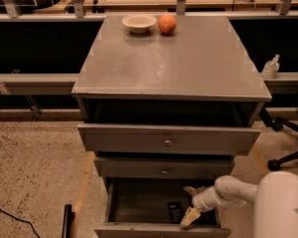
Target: Place rxbar blueberry into bottom drawer
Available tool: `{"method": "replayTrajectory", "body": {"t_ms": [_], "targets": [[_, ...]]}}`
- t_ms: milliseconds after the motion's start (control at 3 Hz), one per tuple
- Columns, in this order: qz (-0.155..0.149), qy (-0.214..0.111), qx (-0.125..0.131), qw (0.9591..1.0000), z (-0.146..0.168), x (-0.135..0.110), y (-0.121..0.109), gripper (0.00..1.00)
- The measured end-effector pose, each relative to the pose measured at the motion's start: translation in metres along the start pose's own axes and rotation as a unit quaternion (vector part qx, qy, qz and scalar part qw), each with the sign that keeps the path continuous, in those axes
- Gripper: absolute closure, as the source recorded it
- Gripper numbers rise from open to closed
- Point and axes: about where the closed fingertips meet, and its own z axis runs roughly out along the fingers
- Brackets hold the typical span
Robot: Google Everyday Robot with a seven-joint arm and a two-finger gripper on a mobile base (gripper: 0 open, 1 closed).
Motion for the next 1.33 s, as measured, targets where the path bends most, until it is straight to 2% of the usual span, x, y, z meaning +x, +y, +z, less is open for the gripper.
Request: {"method": "replayTrajectory", "body": {"t_ms": [333,667,1000,1333], "targets": [[0.02,-0.006,0.035,0.9992,-0.041,-0.003,0.009,0.3],[0.034,0.003,0.082,0.996,-0.105,-0.015,0.023,0.54],[0.052,0.017,0.137,0.9891,-0.167,-0.038,0.041,0.77],[0.035,0.035,0.142,0.9887,-0.19,-0.05,0.06,0.76]]}}
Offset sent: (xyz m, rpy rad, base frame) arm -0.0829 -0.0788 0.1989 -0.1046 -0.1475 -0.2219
